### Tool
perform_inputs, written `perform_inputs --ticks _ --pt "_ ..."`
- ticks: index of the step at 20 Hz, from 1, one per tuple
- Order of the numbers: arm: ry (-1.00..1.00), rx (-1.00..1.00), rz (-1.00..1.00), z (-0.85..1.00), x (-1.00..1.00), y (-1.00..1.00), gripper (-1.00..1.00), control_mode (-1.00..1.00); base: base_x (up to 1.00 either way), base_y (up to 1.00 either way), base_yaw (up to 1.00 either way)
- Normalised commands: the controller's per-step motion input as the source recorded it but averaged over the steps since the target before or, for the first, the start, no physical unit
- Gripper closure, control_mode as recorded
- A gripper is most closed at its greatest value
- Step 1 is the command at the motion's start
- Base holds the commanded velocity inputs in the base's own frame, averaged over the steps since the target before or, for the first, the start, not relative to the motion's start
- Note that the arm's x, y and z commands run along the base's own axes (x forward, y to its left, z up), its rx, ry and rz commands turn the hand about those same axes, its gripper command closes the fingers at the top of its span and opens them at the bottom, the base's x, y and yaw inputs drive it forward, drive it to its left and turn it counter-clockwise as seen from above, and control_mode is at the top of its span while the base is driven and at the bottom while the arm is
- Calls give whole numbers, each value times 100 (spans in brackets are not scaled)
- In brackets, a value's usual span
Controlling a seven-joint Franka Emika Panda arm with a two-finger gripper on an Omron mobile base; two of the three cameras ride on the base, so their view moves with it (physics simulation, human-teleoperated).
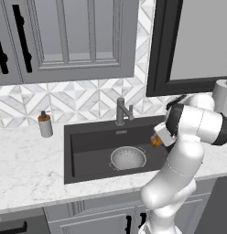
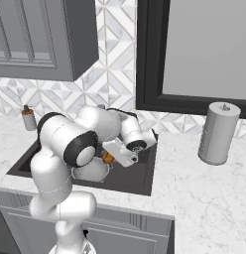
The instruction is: Put the colander in the sink, put the peach in the colander, and turn on the sink faucet and pour water over the colander.
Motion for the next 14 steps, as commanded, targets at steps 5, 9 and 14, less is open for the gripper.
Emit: perform_inputs --ticks 5,9,14 --pt "0 7 0 -30 0 30 100 -100 0 0 0" --pt "0 7 0 -20 0 45 100 -100 0 0 0" --pt "0 0 0 -23 0 43 100 -100 0 0 0"
